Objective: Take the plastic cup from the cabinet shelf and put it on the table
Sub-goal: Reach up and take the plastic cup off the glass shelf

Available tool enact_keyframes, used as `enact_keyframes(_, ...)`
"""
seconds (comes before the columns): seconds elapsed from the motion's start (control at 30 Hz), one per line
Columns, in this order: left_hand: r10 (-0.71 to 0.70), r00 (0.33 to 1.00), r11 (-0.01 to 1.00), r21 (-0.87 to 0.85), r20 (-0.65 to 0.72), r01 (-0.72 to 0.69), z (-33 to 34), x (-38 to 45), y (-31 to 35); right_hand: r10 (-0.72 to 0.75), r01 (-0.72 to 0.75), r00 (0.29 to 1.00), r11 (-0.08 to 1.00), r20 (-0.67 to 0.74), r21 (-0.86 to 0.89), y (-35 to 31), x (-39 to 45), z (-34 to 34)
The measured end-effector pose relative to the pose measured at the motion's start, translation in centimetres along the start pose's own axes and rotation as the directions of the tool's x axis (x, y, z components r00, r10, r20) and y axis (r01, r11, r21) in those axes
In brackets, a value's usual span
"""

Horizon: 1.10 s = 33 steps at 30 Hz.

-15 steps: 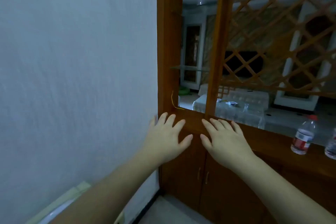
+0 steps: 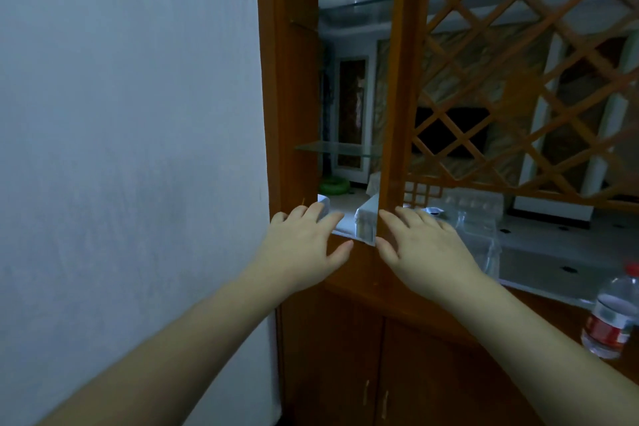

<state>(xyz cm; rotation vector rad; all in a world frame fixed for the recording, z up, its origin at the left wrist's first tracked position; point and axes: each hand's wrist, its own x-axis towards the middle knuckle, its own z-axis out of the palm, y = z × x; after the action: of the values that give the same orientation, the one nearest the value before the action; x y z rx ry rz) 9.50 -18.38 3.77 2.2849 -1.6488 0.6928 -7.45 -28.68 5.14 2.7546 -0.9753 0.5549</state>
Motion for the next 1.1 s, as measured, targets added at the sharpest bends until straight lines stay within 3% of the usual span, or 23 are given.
enact_keyframes(0.27, 0.015, 1.000, 0.997, 0.078, -0.026, -0.013, 1.9, 10.5, -1.2, -0.085, 0.091, 0.992, 0.994, -0.088, 0.067, 4.7, 10.1, 0.6)
enact_keyframes(0.5, -0.070, 0.995, 0.995, 0.065, -0.072, 0.075, 1.8, 16.7, -5.3, -0.147, 0.148, 0.984, 0.989, -0.105, 0.003, 5.0, 18.2, 1.0)
enact_keyframes(0.63, -0.092, 0.993, 0.996, -0.019, -0.068, 0.091, 1.8, 20.2, -8.2, -0.181, 0.169, 0.966, 0.982, -0.184, -0.081, 3.5, 22.7, 1.6)
enact_keyframes(1.1, 0.065, 0.988, 0.997, -0.024, -0.139, -0.069, 1.0, 31.1, -20.2, -0.151, 0.092, 0.948, 0.973, -0.281, -0.212, -1.6, 37.1, 1.9)
